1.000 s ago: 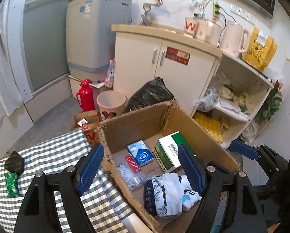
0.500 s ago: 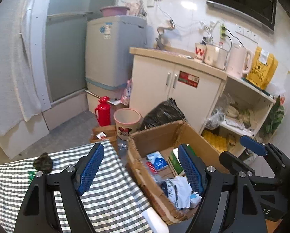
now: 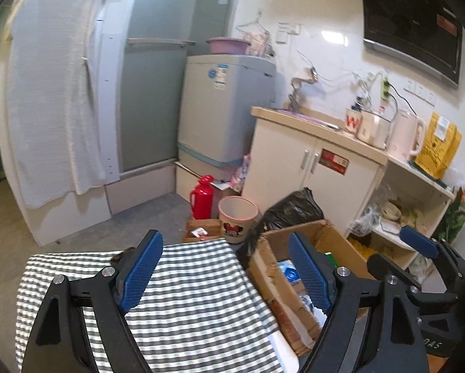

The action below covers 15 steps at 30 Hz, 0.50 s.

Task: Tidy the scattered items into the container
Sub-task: 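Move both tools back from the box to the table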

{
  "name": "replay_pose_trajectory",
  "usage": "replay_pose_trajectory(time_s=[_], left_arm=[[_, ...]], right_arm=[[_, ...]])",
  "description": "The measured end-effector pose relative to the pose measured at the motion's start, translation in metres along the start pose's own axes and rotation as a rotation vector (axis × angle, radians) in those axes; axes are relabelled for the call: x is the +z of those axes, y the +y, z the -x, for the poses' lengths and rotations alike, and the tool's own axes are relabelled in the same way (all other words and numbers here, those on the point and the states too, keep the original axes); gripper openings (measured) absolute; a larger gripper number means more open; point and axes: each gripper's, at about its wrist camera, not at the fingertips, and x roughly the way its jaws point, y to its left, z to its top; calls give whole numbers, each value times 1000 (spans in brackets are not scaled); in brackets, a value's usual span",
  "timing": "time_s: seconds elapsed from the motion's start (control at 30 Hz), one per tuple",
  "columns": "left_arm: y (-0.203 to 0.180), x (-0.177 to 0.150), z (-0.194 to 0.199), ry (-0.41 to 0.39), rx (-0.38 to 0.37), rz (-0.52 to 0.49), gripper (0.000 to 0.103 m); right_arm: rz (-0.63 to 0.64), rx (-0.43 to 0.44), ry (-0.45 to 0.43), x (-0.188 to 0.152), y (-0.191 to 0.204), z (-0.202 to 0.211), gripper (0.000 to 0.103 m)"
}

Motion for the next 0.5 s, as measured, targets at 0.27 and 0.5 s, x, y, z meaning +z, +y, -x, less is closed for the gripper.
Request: replay_pose_trajectory(time_s=[0.27, 0.5], left_arm=[[38, 4, 35, -58, 80, 46, 95], [64, 5, 58, -95, 152, 75, 100]], right_arm=[[32, 65, -21, 8, 34, 7, 103], [57, 119, -33, 17, 60, 7, 103]])
